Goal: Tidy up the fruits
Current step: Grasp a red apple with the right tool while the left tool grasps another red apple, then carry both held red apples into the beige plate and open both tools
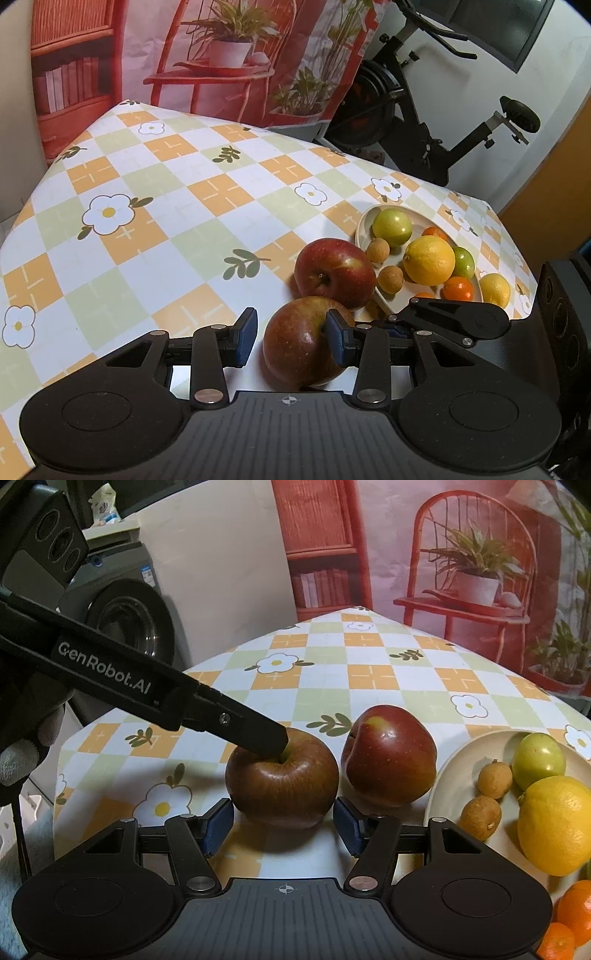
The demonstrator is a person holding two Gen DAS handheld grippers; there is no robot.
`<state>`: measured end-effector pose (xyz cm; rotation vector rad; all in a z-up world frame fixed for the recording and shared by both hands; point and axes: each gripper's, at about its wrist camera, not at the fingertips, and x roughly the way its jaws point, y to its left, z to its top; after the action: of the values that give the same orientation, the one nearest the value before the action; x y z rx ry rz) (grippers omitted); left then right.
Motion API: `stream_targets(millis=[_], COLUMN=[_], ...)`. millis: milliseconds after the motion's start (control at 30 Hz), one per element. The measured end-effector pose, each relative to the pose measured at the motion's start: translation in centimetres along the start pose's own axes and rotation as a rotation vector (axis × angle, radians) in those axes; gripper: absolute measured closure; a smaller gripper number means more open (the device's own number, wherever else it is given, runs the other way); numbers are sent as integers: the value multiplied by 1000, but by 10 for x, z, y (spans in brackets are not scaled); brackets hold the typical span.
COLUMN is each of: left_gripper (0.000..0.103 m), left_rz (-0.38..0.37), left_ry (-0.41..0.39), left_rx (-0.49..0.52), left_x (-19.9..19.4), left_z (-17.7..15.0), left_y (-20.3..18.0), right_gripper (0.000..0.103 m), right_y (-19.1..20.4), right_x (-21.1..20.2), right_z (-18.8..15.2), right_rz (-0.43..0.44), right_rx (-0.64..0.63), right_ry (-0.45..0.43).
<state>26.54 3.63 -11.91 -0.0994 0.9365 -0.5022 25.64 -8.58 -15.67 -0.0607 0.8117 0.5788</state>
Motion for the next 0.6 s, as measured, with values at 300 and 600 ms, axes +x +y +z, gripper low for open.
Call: stream_targets(millis=[300,600], left_gripper=[65,66], left_rz=[-20,-43], left_ry=[0,10], left_rx=[-15,-46], left_x=[2,6], left_z=[1,1], left_y=[3,7], right_gripper=[47,47], right_y=[-3,-3], right_x=[3,5], right_z=[-1,-2], right_rz=[9,13], right_rx=[28,40], right_ry=[-10,-14])
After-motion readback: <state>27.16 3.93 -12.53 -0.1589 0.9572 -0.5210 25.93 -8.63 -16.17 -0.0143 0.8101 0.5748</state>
